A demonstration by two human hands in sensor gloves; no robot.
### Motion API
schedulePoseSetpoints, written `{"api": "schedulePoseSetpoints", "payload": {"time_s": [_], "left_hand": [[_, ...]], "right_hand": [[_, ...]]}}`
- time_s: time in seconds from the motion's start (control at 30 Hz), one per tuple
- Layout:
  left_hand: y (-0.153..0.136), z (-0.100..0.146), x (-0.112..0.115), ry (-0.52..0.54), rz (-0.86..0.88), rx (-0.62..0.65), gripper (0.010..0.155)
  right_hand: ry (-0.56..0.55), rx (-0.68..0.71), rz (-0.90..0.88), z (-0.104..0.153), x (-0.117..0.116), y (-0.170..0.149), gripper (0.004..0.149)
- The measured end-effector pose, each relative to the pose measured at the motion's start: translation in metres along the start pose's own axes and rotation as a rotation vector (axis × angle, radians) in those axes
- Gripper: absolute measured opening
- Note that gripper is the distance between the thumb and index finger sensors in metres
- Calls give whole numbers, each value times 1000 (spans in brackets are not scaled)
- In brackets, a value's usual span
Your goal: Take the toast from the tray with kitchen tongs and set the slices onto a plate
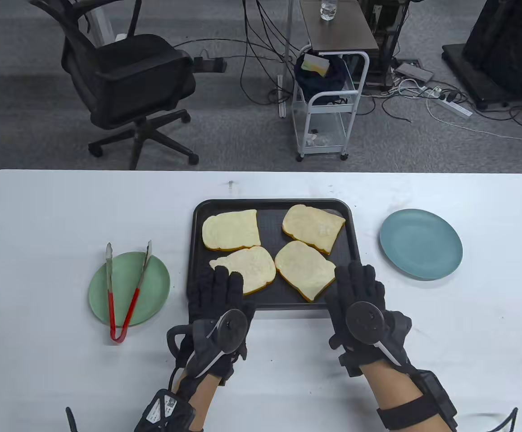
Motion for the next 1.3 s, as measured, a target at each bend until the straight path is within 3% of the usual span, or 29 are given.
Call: {"api": "schedulePoseSetpoints", "payload": {"time_s": [0.87, 1.0, 1.17, 1.3], "left_hand": [[-23, -11, 2, -17, -25, -105, 70], [-86, -35, 5, -45, -78, -333, 78], [-148, -44, 16, -116, -142, -507, 84], [-179, -42, 25, -155, -135, -579, 89]], "right_hand": [[-26, -21, -20, 0, 5, -7, 65], [-17, -26, -31, -2, 5, -9, 65], [-16, -29, -36, -2, 5, -9, 65], [-17, -29, -36, -3, 6, -9, 65]]}}
Point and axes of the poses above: the tracker on the back of each hand, its own y axis roughly to the thumb side, its own z axis roughly from the fingertips to the wrist, x = y × z, the point moved 3 cm from there along -z, roughly from the wrist to the fingertips, and after that the axes turned 3 degrees about -z, right-handed, at the moved point
